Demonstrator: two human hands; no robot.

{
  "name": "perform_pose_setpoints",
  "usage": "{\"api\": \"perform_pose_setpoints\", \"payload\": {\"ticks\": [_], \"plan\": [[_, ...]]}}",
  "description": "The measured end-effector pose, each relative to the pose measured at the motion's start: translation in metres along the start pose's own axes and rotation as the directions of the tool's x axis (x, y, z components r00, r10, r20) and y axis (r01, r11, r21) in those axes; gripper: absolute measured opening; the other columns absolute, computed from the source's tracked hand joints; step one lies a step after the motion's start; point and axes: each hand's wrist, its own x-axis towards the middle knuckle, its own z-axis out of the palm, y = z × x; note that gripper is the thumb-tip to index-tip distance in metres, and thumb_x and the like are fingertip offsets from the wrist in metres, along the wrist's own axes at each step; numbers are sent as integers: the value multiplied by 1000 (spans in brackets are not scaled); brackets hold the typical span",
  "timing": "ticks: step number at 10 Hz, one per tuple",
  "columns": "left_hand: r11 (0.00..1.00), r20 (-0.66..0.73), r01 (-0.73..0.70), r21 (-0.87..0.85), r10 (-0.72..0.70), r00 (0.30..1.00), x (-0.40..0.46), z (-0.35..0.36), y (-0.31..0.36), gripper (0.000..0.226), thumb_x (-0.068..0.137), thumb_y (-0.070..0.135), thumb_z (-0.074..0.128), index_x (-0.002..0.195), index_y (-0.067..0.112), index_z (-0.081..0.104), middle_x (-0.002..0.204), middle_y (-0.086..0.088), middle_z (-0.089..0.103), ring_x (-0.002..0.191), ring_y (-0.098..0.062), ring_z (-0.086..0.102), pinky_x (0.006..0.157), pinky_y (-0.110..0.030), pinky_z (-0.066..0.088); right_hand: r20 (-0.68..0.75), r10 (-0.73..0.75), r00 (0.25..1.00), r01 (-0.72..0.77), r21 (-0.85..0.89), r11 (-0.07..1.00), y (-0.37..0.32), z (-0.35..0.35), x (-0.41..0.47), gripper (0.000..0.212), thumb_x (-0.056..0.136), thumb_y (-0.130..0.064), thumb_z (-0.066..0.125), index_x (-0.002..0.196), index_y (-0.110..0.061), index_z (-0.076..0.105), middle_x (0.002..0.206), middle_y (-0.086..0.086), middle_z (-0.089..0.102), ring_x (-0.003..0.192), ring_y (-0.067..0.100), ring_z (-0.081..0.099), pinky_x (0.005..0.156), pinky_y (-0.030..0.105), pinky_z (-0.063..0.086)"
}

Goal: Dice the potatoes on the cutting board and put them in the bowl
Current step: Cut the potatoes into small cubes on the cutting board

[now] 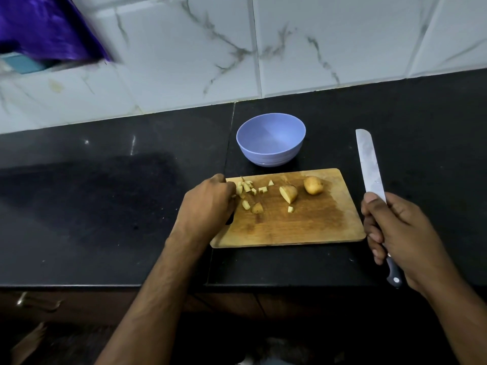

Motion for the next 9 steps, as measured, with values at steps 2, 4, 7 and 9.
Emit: {"api": "perform_pose_setpoints", "payload": {"ticks": [2,4,7,9], "plan": [[997,29,-22,-67,24,999,0,1,-3,19,100,28,55,105,16,70,103,1,55,81,-14,55,65,-35,54,7,5,1000,-5,-1,1000,0,-1,0,37,102,-36,48,81,-6,52,52,6,40,37,20,37,38,27,37],[970,-6,-21,-242,20,1000,6,-8,-5,14,91,23,68,98,11,72,90,3,55,77,-13,55,66,-37,53,0,4,1000,-4,16,1000,0,-1,1,36,103,-33,47,81,-6,51,52,6,39,36,19,36,37,27,36],[971,-31,-72,-228,66,997,15,-8,22,35,98,7,55,127,24,68,105,5,60,90,-11,56,65,-30,47,5,9,1000,-9,14,1000,0,0,0,34,103,-33,46,80,-9,53,52,5,40,37,19,37,38,27,36],[943,-91,-89,-320,63,994,4,-11,26,44,94,7,56,134,25,62,120,5,62,106,-15,60,77,-33,53,4,13,1000,-13,25,1000,-1,-1,0,33,103,-32,46,81,-9,53,52,5,40,37,20,36,37,27,35]]}}
